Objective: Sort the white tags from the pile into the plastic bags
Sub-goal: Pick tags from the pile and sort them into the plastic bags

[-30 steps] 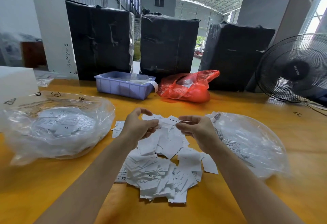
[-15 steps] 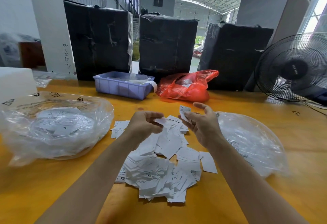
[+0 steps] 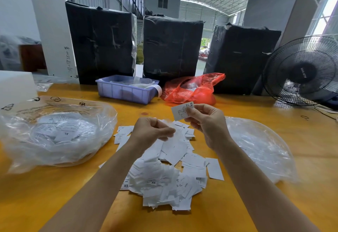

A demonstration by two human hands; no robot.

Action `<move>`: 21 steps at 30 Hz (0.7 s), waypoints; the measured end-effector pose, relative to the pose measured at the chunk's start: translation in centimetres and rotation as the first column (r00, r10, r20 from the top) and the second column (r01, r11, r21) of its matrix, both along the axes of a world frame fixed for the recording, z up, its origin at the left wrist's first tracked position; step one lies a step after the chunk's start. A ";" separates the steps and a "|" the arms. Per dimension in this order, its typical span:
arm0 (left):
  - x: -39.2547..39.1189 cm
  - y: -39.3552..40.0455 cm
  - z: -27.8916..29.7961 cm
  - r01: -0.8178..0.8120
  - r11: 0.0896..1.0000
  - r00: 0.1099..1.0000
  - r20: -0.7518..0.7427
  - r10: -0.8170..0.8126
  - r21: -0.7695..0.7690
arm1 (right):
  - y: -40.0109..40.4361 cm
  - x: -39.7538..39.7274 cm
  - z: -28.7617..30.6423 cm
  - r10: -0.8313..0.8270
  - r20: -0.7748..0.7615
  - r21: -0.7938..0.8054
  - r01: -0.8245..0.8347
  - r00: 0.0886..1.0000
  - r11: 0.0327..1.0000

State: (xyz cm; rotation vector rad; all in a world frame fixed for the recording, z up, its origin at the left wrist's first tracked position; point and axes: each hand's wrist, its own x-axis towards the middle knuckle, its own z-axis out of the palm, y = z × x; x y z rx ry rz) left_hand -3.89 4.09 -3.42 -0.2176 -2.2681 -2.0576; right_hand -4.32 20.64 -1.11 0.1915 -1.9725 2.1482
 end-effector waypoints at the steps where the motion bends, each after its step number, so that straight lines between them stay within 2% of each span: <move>1: 0.1 0.0 0.0 0.011 1.000 1.000 -0.002 -0.011 -0.015 | 0.0 0.0 0.1 -0.003 -0.030 0.026 0.004 1.000 1.000; 8: 0.2 0.0 0.1 0.057 0.995 0.998 0.034 -0.054 -0.084 | -0.3 0.4 0.5 -0.001 -0.209 0.179 0.039 0.978 0.983; 16: 0.4 0.4 0.4 0.076 0.986 0.996 0.068 -0.066 -0.151 | -0.5 0.5 0.7 0.085 -0.279 0.334 0.014 0.956 0.942; 21: 0.5 0.5 0.4 0.082 0.980 0.995 0.074 -0.069 -0.179 | -0.6 0.6 0.5 0.094 -0.346 0.460 0.082 0.934 0.884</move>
